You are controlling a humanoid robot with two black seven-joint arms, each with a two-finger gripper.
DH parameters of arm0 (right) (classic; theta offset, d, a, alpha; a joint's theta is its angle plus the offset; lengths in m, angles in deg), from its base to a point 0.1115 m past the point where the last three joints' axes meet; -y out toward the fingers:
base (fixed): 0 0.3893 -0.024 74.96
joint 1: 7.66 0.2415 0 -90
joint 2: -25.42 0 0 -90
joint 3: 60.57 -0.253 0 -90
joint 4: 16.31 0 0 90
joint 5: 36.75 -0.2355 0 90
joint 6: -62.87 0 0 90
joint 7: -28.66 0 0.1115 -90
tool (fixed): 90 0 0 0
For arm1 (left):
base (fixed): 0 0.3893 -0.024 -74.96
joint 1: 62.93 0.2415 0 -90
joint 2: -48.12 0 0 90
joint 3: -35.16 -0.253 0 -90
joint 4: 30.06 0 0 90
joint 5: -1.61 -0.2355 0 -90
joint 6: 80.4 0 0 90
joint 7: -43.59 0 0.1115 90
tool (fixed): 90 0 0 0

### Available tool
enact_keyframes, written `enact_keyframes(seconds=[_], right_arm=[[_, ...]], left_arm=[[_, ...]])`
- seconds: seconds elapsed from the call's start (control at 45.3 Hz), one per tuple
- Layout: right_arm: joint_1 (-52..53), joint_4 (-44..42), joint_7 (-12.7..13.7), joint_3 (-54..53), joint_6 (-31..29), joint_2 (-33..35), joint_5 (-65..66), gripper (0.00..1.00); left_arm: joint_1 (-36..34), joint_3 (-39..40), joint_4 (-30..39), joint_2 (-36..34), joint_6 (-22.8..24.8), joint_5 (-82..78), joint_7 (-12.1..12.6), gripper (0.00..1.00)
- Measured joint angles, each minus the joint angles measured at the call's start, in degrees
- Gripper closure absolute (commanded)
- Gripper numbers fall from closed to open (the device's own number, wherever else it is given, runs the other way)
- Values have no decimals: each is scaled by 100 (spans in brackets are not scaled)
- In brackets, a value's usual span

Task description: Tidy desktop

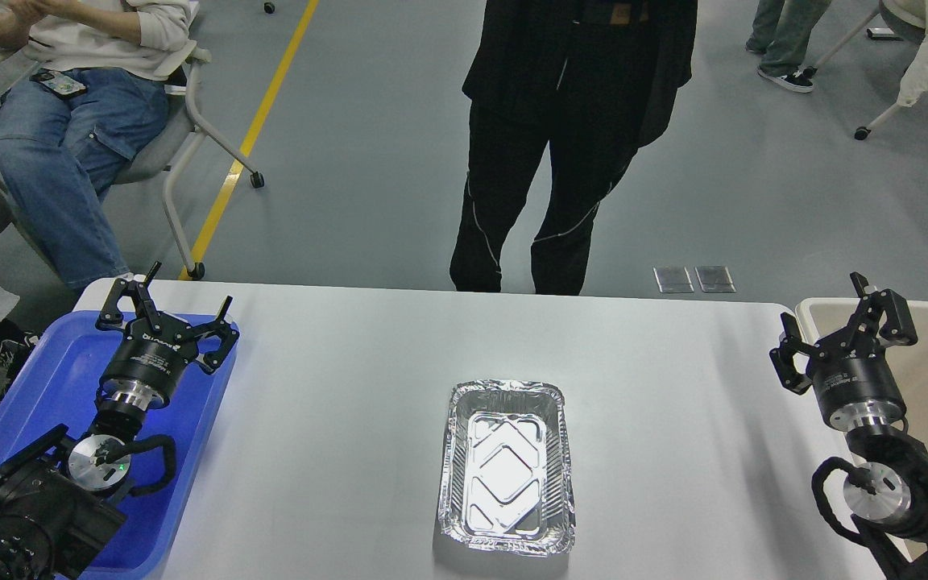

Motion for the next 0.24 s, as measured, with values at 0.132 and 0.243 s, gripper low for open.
enact_keyframes(seconds=[0.132,0.243], right_arm=[[38,-12,-19,40,1,-42,10,0],[41,-10,-29,56,-6,-55,15,0]], left_arm=[[0,0,0,0,0,0,1,0],[0,0,1,0,0,-5,7,0]])
